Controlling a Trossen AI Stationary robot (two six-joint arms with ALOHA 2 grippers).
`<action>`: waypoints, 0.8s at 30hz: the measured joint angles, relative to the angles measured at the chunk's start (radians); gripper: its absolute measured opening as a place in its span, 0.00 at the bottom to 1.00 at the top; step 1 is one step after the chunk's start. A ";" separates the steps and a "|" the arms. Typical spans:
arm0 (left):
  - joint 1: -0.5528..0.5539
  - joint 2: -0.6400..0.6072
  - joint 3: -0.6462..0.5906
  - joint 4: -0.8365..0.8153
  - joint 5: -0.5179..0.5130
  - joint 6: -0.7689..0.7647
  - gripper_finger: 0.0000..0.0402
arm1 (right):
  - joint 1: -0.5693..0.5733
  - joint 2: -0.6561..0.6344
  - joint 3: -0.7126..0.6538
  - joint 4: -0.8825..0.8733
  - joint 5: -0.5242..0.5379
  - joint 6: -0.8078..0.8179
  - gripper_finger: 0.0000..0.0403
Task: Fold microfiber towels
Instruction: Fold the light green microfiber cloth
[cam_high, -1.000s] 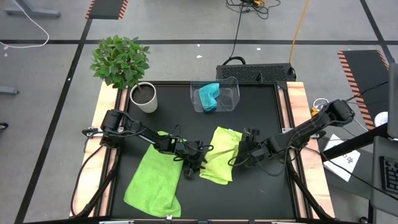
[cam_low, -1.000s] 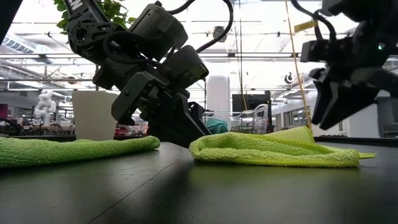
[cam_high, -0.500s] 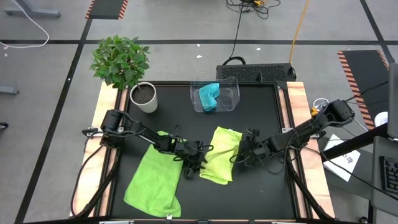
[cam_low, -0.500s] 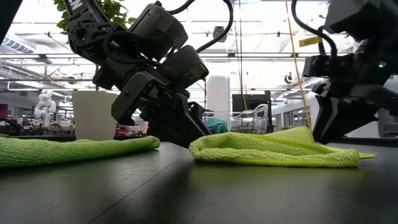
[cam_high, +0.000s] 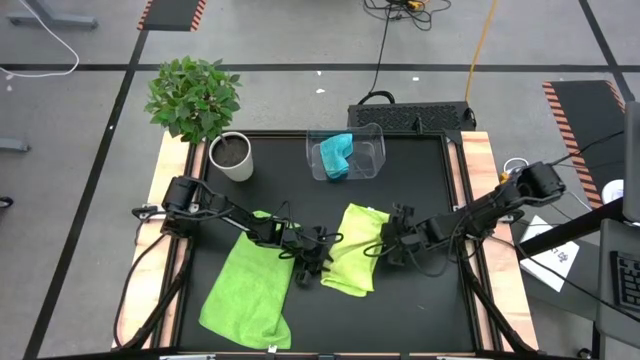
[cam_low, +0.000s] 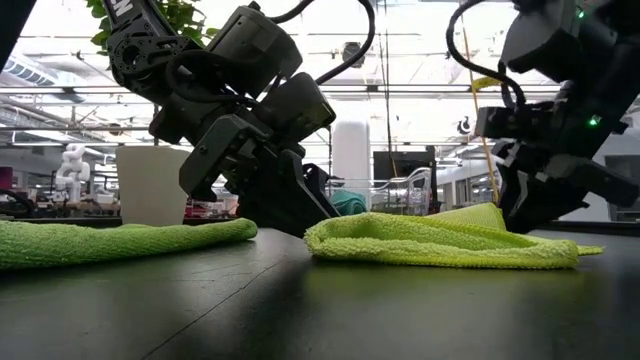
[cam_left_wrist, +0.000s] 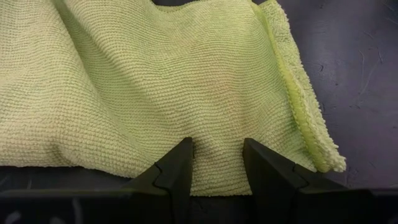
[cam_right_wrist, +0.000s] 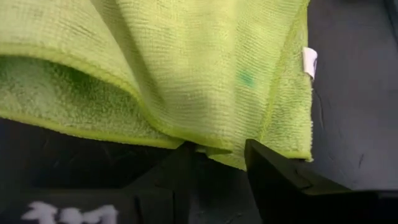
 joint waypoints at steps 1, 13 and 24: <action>0.000 0.000 0.000 0.000 0.000 0.000 0.36 | -0.003 0.009 0.001 0.003 0.000 0.000 0.31; -0.004 0.000 0.000 -0.006 0.006 0.003 0.36 | -0.028 -0.001 -0.002 -0.022 0.215 -0.133 0.01; -0.005 -0.001 0.000 -0.007 0.010 0.003 0.36 | -0.090 -0.005 -0.002 -0.054 0.087 -0.153 0.01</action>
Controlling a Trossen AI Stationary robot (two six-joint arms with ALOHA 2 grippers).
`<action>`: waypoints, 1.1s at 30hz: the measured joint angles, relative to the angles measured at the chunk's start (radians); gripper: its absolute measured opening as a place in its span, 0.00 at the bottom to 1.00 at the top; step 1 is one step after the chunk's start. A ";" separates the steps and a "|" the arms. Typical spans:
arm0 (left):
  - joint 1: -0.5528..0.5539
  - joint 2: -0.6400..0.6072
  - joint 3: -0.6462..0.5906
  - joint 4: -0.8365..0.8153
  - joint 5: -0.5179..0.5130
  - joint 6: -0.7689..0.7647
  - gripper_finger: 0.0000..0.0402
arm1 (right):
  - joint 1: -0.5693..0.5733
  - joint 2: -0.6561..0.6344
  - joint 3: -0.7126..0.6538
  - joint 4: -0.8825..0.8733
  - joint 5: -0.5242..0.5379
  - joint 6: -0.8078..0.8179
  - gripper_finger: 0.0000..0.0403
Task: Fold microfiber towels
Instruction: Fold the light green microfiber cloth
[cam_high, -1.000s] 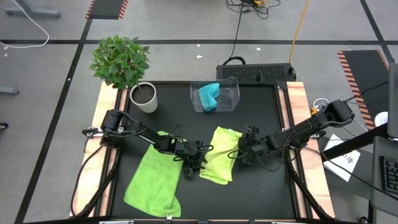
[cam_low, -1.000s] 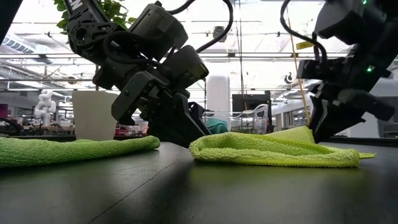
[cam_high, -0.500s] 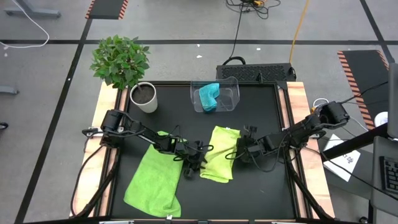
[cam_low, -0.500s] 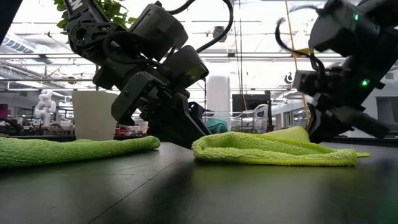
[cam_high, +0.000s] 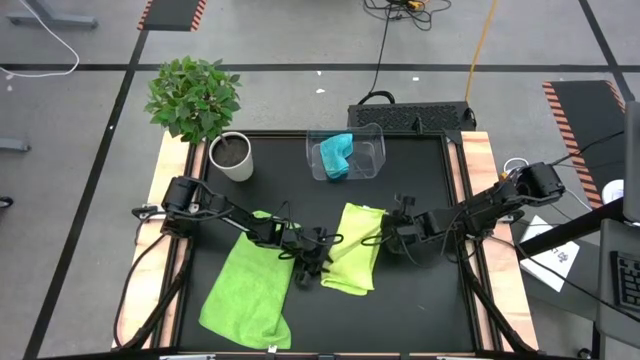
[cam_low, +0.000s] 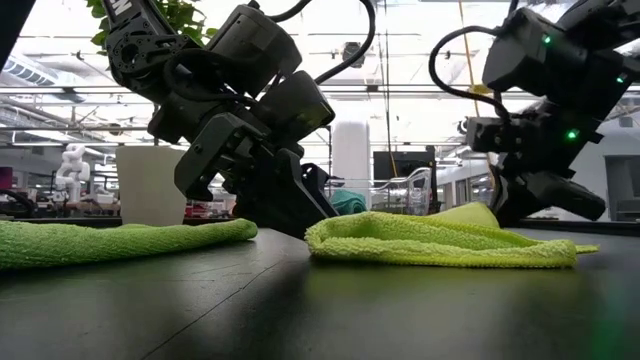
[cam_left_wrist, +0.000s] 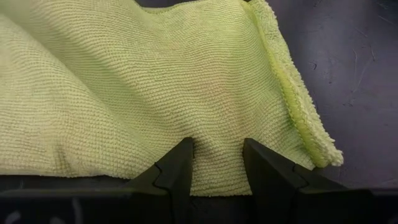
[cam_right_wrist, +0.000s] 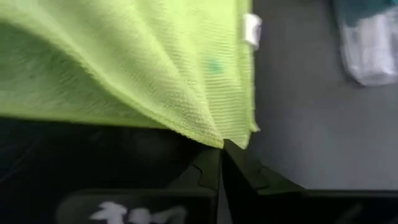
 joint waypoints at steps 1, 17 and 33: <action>0.000 0.000 0.000 0.000 0.000 0.000 0.36 | 0.000 0.000 0.000 0.002 -0.038 0.000 0.02; 0.000 0.000 0.000 0.000 0.000 0.005 0.36 | -0.003 -0.008 0.005 -0.202 -0.091 0.120 0.11; 0.000 0.000 0.000 0.005 -0.001 0.001 0.36 | 0.322 -0.066 0.014 0.369 -0.139 0.043 0.19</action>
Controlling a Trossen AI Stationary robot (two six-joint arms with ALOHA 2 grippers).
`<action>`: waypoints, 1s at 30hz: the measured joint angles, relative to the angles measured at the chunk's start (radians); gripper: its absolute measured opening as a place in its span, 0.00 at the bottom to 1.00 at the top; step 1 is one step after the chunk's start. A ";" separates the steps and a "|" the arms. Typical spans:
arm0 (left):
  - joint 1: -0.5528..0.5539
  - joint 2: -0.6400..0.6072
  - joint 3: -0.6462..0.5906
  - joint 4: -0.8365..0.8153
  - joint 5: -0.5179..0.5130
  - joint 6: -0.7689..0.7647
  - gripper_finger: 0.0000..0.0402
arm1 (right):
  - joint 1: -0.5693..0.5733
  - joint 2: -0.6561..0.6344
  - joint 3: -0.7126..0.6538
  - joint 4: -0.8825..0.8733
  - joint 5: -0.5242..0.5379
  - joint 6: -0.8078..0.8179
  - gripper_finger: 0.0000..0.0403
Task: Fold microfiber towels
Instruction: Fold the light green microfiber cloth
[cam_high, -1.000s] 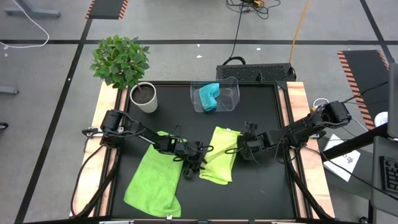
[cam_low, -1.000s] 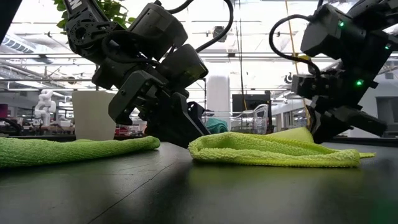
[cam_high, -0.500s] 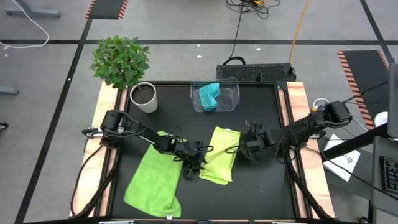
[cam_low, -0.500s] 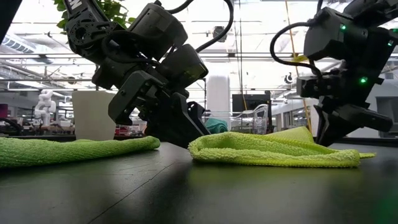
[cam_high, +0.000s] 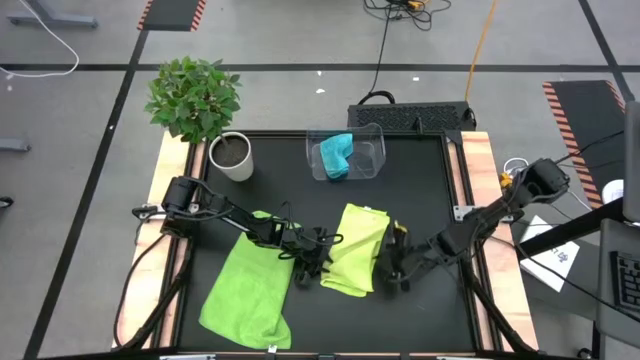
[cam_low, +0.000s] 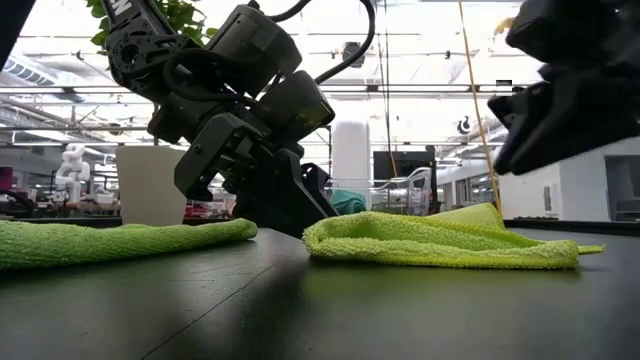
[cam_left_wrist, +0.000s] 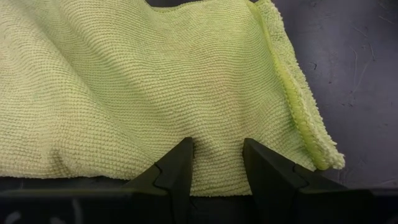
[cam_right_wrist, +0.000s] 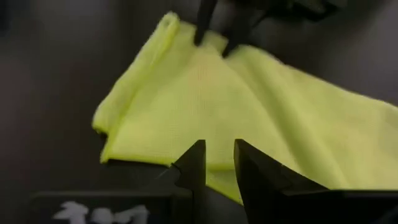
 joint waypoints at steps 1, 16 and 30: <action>0.000 0.000 0.000 0.000 0.000 0.000 0.36 | 0.012 0.016 -0.001 0.003 0.007 0.010 0.19; 0.014 0.000 0.000 0.006 0.007 -0.020 0.36 | 0.168 0.331 0.178 -0.103 0.029 0.007 0.19; 0.016 0.001 -0.002 0.014 0.006 -0.045 0.36 | 0.204 0.409 0.262 -0.166 0.120 0.023 0.19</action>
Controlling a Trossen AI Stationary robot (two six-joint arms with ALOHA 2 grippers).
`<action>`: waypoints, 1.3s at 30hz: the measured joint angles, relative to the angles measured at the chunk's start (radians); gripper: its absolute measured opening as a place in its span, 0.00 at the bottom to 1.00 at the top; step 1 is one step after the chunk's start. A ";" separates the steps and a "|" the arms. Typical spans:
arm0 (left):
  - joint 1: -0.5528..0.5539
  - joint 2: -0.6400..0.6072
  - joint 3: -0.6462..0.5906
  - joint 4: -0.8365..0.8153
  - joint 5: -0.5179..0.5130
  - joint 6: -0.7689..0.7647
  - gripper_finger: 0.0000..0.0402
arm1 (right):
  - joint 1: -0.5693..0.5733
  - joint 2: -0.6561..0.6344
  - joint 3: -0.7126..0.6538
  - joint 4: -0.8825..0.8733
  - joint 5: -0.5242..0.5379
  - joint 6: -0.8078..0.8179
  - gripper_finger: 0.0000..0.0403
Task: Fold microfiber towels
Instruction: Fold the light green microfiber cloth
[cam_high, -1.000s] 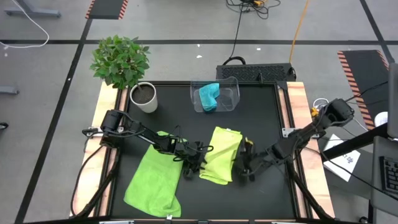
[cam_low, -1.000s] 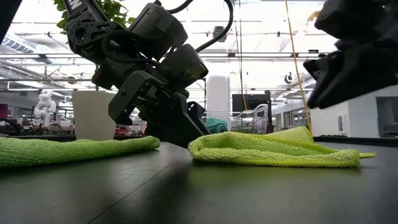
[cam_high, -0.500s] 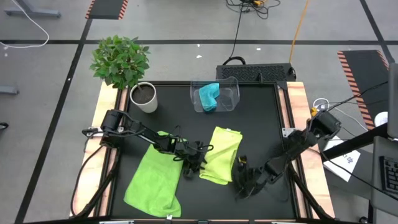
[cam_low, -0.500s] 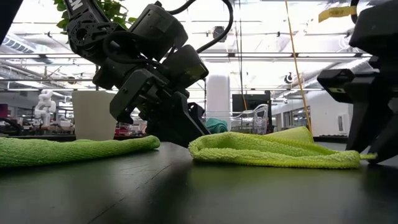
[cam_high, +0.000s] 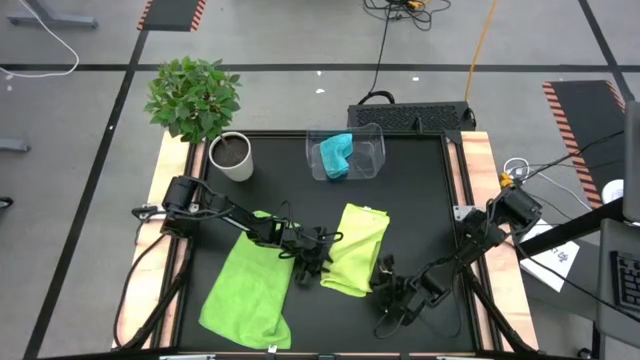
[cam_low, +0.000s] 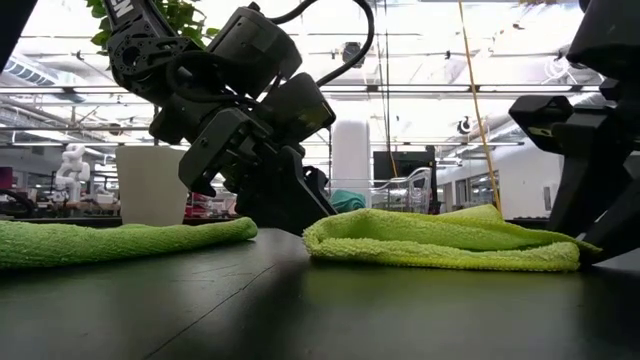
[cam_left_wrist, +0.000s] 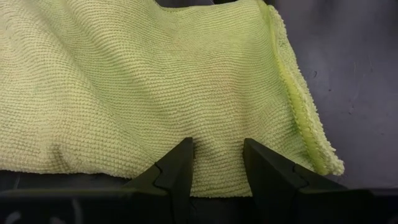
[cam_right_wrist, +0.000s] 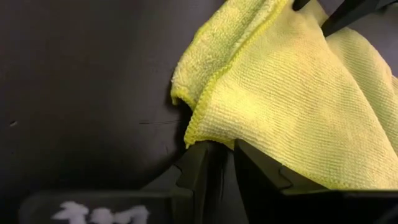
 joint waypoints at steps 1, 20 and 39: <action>0.000 0.000 0.000 0.000 0.000 0.000 0.36 | 0.002 0.000 0.000 0.000 0.003 0.001 0.19; 0.000 0.000 0.001 0.000 -0.003 -0.007 0.36 | 0.036 -0.003 0.050 -0.048 0.069 -0.001 0.19; -0.001 0.000 0.001 0.000 -0.006 -0.009 0.36 | 0.058 0.018 0.051 0.000 0.055 -0.006 0.19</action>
